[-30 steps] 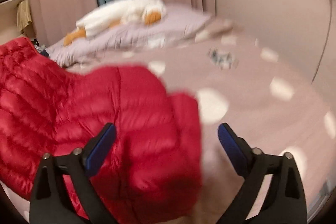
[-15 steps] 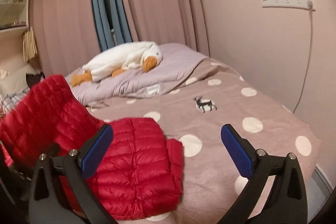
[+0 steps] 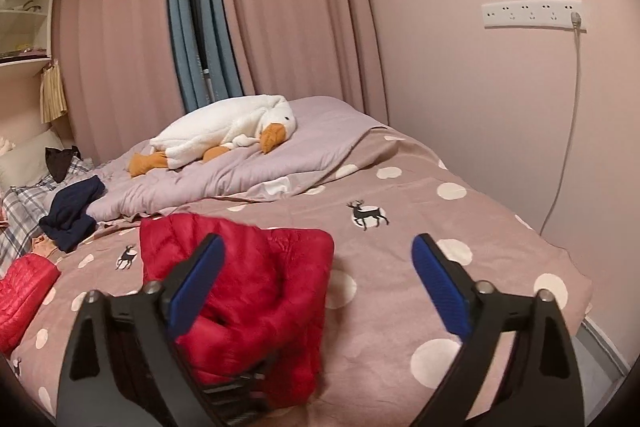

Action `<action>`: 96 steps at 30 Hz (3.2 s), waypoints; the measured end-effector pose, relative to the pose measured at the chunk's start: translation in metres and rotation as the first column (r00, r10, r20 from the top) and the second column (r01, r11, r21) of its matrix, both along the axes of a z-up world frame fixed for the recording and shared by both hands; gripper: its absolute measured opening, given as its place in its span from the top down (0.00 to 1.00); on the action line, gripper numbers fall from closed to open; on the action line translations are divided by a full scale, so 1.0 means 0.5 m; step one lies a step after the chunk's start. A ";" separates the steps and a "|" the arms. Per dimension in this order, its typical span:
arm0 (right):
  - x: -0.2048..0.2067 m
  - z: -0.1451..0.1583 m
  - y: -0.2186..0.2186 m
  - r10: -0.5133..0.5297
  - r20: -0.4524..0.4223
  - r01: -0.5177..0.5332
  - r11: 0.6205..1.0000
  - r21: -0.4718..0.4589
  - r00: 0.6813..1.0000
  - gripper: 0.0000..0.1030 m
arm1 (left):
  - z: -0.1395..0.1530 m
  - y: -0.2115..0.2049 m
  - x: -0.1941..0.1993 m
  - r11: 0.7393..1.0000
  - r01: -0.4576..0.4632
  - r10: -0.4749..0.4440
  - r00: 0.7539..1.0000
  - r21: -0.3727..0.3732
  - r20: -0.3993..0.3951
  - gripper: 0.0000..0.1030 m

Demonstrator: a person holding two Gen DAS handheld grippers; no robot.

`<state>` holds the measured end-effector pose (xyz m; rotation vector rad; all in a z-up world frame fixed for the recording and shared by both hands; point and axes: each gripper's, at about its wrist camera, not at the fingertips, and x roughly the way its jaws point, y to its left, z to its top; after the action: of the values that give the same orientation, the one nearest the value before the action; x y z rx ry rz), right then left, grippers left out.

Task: Fold large clothes

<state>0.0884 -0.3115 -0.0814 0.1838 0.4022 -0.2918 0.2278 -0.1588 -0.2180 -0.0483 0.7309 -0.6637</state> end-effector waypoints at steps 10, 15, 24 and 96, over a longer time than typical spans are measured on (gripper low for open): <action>-0.014 -0.001 -0.026 -0.056 -0.040 0.056 0.998 -0.005 0.998 0.16 | -0.006 0.001 0.016 1.000 0.007 -0.007 1.000 -0.015 0.005 0.12; -0.019 -0.001 -0.025 -0.061 -0.043 0.061 0.998 -0.006 0.997 0.17 | -0.022 0.003 0.010 1.000 0.008 -0.008 1.000 -0.005 0.018 0.12; -0.011 -0.005 -0.026 -0.064 -0.053 0.064 0.998 -0.019 0.996 0.18 | -0.039 -0.002 0.013 1.000 -0.003 0.004 1.000 -0.026 0.007 0.12; 0.099 -0.093 0.120 0.219 -0.169 -0.225 0.974 -0.017 0.961 0.37 | 0.134 0.324 -0.030 0.772 -0.632 0.635 0.772 -0.071 0.029 0.20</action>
<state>0.1379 -0.2516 -0.1278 0.0774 0.5780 -0.0927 0.2128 0.0033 -0.1512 -0.3196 0.5922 -0.0286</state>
